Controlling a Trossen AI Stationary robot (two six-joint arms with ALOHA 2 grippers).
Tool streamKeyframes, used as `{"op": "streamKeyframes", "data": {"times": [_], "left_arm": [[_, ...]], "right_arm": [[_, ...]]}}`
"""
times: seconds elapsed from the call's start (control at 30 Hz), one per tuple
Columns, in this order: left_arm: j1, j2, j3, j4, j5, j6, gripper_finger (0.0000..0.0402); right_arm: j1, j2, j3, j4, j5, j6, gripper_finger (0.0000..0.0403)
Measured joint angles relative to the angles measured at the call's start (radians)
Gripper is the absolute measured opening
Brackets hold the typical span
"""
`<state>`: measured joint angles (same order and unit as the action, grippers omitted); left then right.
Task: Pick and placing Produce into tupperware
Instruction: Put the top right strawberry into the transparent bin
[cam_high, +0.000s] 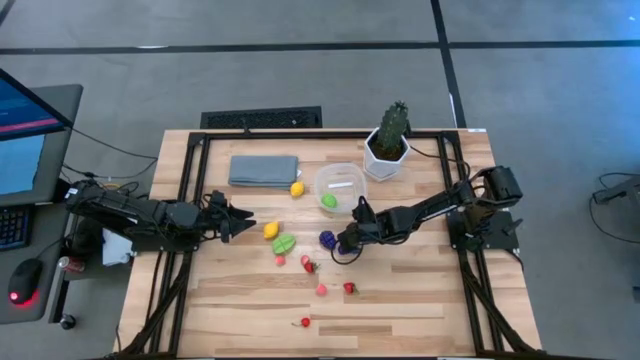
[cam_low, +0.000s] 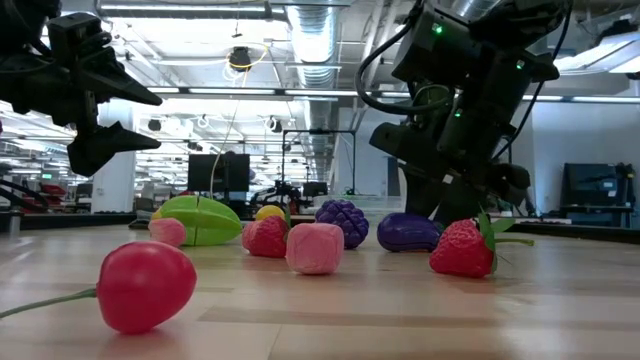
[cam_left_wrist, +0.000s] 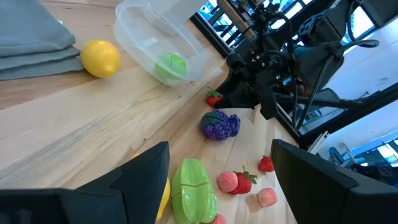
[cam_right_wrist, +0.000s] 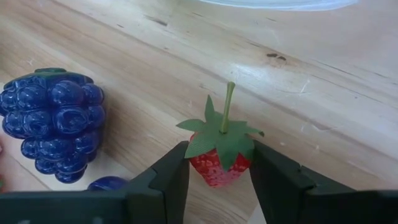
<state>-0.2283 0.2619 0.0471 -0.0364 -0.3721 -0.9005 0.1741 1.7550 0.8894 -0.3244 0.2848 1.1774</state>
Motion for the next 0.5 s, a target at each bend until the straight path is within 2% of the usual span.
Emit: {"op": "streamKeyframes", "data": {"times": [0.2, 0.5], "left_arm": [[0.0, 0.0, 0.0, 0.0, 0.0, 0.0, 0.0272], [0.0, 0.0, 0.0, 0.0, 0.0, 0.0, 0.0272]], "right_arm": [[0.0, 0.0, 0.0, 0.004, 0.0, -0.001, 0.0194], [0.0, 0.0, 0.0, 0.019, 0.0, -0.008, 0.0181]]}}
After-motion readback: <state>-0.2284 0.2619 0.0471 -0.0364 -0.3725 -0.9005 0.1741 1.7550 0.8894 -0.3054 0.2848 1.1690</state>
